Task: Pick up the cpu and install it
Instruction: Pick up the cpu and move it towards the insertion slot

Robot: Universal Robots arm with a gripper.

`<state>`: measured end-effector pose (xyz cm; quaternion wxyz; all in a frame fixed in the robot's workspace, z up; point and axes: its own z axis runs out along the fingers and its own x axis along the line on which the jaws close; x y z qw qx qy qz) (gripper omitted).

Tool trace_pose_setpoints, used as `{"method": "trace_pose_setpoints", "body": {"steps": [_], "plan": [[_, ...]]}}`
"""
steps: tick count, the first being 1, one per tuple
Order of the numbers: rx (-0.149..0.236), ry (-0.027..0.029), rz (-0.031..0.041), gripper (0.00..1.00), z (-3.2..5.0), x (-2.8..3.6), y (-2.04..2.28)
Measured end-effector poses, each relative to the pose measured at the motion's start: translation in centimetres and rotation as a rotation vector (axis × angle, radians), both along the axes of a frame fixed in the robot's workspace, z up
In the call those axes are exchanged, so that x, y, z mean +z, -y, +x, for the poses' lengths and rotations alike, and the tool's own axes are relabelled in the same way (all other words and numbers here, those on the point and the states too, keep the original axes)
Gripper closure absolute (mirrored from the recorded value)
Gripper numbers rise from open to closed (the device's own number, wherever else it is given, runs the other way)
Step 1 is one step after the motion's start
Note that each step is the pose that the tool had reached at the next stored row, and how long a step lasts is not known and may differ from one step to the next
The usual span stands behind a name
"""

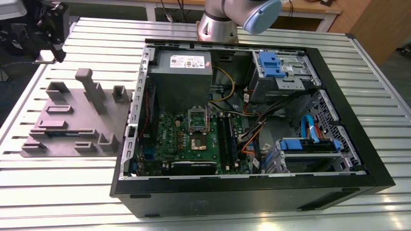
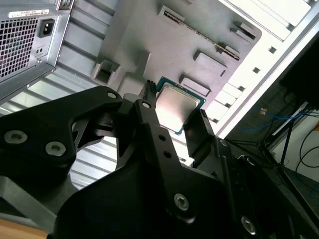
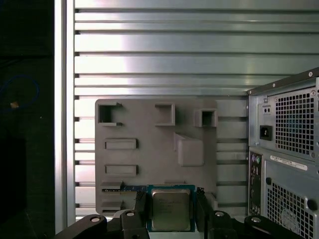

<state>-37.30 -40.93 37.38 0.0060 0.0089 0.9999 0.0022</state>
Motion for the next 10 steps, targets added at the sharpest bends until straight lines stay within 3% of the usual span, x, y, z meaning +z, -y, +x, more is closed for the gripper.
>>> {"method": "trace_pose_setpoints", "body": {"steps": [5,10], "plan": [[0.0,0.0,0.0,0.53,0.0,0.43,0.0],[0.0,-0.0001,-0.0001,0.53,0.08,0.44,0.0]]}}
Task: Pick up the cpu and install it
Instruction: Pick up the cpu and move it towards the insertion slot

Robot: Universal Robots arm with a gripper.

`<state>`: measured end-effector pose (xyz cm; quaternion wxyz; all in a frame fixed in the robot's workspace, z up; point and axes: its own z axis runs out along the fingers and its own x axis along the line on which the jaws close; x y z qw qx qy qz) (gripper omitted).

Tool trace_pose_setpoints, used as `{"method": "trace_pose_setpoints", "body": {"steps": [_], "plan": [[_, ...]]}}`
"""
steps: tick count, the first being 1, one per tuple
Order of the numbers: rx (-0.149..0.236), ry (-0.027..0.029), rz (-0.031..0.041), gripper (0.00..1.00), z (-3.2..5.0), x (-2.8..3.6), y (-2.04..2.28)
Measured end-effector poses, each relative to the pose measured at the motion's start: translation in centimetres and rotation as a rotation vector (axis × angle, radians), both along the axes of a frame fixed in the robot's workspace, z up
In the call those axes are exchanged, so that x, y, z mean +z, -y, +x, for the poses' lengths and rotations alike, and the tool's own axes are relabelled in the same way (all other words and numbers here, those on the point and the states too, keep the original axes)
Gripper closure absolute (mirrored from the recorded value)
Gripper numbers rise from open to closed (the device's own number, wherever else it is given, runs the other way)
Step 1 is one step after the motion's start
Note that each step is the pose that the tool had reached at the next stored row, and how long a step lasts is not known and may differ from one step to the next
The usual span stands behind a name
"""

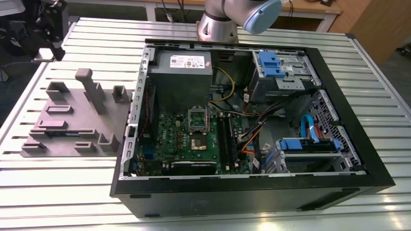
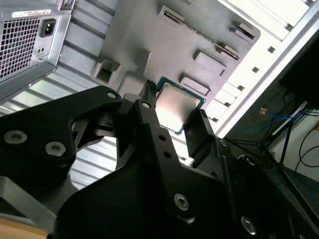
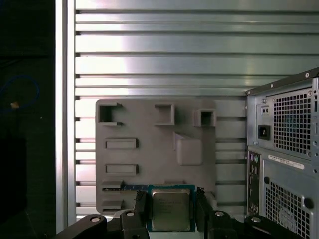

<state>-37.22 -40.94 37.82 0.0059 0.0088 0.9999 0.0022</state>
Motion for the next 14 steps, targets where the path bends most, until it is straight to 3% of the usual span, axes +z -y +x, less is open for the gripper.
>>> {"method": "trace_pose_setpoints", "body": {"steps": [14], "plan": [[0.0,0.0001,0.0001,0.53,1.49,-0.01,0.0]]}}
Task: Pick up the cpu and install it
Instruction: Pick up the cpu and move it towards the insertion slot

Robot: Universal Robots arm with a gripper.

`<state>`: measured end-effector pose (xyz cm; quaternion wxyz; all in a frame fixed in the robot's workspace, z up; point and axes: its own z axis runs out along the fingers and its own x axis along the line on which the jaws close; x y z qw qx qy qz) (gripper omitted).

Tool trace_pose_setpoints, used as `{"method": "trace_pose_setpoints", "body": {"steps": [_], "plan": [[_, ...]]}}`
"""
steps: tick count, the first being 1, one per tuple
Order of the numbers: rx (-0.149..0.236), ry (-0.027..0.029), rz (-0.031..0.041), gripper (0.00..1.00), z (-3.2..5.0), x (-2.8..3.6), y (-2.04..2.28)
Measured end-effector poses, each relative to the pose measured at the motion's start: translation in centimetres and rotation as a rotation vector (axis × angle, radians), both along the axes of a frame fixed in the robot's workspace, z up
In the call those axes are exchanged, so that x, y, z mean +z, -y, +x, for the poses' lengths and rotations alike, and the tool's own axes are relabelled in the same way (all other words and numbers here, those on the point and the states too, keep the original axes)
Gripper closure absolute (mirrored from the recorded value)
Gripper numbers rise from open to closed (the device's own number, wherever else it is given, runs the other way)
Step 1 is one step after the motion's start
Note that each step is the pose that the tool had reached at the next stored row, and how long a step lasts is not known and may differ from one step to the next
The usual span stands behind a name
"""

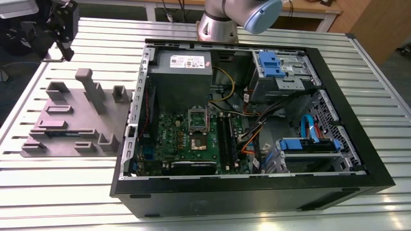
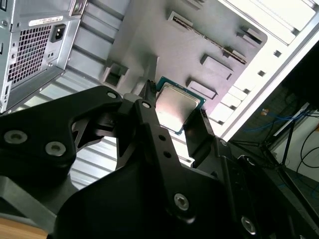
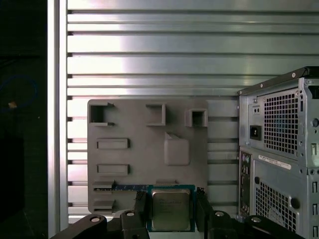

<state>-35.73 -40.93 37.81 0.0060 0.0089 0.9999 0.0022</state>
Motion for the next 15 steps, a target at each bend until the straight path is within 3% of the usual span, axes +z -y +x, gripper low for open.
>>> {"method": "trace_pose_setpoints", "body": {"steps": [15], "plan": [[0.0,-0.0001,-0.0001,0.53,0.95,0.0,0.0]]}}
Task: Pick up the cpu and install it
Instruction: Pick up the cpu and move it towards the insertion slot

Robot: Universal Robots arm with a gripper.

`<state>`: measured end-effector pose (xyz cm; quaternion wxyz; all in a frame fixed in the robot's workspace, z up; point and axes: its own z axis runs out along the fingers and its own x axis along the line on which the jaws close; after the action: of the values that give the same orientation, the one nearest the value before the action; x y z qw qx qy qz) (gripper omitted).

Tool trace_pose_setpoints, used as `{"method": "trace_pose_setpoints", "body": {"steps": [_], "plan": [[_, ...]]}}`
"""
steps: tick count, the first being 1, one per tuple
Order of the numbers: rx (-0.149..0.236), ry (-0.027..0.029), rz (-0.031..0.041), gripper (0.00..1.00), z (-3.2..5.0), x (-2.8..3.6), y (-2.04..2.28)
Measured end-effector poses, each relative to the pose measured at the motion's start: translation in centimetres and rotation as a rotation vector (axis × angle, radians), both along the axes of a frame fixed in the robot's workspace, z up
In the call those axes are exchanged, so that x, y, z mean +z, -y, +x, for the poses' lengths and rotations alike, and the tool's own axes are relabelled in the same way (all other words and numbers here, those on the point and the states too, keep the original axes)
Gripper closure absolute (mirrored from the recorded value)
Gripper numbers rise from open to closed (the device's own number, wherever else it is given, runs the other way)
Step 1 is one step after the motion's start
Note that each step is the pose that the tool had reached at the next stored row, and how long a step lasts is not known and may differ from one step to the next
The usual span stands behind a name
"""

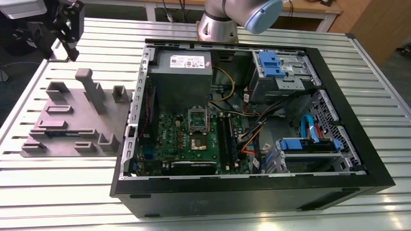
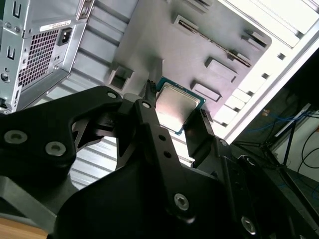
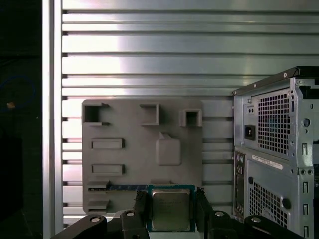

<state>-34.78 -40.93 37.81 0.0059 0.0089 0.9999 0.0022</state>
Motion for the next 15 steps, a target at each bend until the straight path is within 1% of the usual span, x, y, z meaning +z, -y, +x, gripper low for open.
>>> {"method": "trace_pose_setpoints", "body": {"steps": [15], "plan": [[0.0,0.0001,0.0,0.53,0.56,0.0,0.0]]}}
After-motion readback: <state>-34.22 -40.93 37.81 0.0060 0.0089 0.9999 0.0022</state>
